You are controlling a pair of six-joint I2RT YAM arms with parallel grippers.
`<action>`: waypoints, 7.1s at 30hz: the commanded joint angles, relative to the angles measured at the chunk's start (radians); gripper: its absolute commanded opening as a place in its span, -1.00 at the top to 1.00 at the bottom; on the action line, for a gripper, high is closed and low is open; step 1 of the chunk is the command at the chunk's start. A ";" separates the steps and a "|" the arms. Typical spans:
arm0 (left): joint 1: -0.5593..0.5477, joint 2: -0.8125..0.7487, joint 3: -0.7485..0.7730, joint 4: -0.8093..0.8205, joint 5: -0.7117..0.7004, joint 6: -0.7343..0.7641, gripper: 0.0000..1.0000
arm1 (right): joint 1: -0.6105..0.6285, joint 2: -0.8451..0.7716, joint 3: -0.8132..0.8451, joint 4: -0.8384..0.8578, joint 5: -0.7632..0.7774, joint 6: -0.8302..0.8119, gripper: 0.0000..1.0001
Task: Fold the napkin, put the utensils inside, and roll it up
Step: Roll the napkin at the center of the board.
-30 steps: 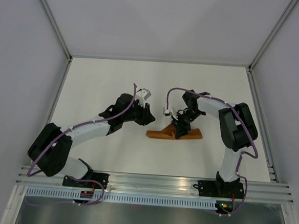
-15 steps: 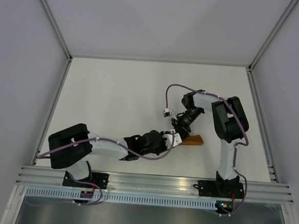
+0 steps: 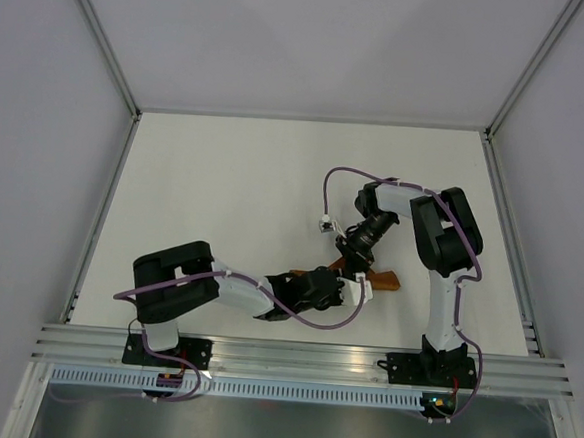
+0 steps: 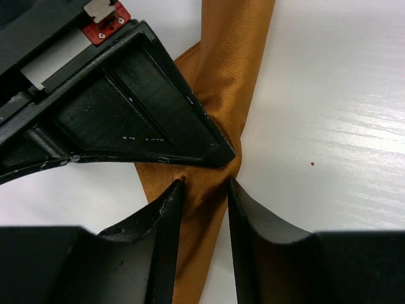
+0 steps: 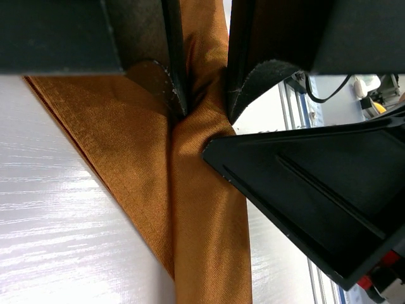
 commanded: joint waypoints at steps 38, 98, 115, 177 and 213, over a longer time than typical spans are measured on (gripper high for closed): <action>0.035 0.095 0.085 -0.195 0.221 0.006 0.95 | -0.089 -0.241 -0.023 0.298 0.176 0.193 -0.31; 0.477 0.460 0.784 -1.038 1.083 -0.220 0.42 | 0.253 -0.889 -0.895 1.093 0.623 0.225 0.21; 0.603 0.084 0.509 -0.586 0.994 -0.479 0.34 | 0.235 -0.656 -0.700 0.821 0.469 0.187 0.36; 0.075 0.107 0.074 -0.040 0.066 0.193 0.15 | -0.011 0.028 -0.045 0.215 0.250 0.004 0.38; 0.179 0.122 0.164 -0.315 0.386 0.075 0.64 | -0.098 -0.237 -0.062 0.332 0.224 0.223 -0.96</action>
